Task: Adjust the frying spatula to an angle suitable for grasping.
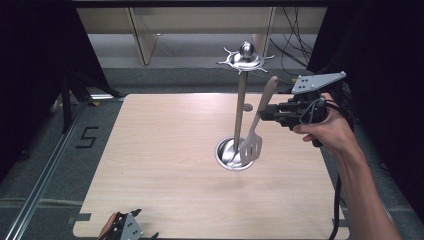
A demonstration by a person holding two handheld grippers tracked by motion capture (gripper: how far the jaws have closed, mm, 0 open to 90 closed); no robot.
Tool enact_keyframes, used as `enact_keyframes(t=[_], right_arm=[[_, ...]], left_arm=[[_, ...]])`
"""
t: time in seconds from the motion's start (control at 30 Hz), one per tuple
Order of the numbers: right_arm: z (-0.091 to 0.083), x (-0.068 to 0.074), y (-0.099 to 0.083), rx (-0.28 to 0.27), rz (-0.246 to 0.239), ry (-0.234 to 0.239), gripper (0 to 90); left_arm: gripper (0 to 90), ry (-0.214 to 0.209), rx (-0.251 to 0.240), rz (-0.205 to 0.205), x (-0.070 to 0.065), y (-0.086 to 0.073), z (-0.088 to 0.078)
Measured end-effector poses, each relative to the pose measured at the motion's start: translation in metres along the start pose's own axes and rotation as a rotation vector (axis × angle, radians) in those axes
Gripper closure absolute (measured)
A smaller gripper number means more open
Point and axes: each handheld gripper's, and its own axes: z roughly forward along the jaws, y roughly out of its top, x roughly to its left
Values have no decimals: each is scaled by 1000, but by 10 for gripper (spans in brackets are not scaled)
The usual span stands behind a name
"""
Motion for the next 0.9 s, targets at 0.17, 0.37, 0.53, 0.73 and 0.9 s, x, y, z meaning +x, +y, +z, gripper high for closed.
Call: enact_keyframes(t=[0.17,0.37,0.53,0.73,0.9], right_arm=[[1,-4,5,-4,6,-18,753],[0,-8,7,14,2,-13,752],[3,-10,9,20,11,-14,752],[7,-14,10,29,26,-10,752],[7,-16,14,31,19,-13,752]], left_arm=[[150,0,-1,0,0,0,0],[150,0,0,0,0,0,0],[150,0,0,0,0,0,0],[149,-1,-1,1,0,0,0],[149,1,-2,-1,0,0,0]])
